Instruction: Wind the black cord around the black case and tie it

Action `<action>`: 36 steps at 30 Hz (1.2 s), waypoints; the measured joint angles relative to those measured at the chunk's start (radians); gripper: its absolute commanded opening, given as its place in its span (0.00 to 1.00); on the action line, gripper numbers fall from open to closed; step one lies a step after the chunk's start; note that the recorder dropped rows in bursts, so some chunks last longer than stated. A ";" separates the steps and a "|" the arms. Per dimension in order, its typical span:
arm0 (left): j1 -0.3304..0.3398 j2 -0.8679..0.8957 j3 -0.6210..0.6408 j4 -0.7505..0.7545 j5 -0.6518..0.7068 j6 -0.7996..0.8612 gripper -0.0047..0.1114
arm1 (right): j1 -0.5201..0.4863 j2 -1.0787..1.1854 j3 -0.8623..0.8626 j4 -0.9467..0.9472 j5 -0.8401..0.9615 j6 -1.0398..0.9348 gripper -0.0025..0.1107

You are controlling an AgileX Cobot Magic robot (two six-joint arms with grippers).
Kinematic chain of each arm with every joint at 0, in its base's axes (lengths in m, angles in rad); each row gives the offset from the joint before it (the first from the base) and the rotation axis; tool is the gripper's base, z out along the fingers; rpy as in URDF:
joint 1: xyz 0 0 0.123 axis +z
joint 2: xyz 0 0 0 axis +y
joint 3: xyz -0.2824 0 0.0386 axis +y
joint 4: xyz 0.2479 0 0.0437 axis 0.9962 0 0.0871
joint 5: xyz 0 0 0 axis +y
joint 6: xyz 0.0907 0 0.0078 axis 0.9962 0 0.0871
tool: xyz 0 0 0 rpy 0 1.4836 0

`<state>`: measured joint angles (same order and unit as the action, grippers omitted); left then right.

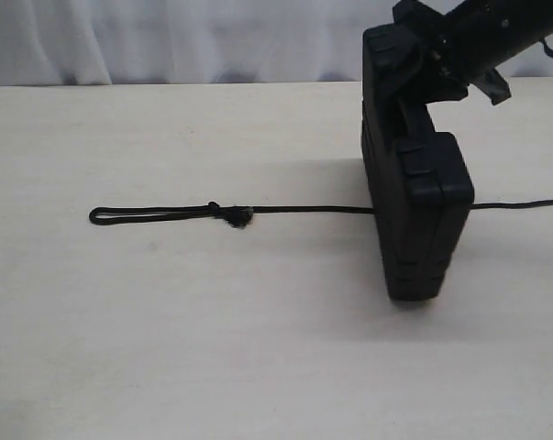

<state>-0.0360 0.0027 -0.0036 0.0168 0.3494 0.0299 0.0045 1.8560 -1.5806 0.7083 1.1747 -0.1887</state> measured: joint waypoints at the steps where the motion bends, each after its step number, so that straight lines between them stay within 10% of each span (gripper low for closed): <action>1: 0.000 0.000 0.000 0.000 0.000 0.000 0.04 | -0.004 0.000 0.000 0.024 0.003 -0.010 0.06; 24: 0.000 0.000 0.000 0.000 -0.002 0.000 0.04 | -0.084 -0.055 0.036 0.055 0.045 -0.053 0.06; 36: 0.000 0.000 0.000 0.000 -0.002 0.000 0.04 | -0.089 -0.011 0.175 0.377 0.045 -0.242 0.06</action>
<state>-0.0360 0.0027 -0.0036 0.0168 0.3476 0.0299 -0.0840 1.8454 -1.4054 1.0853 1.2198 -0.4304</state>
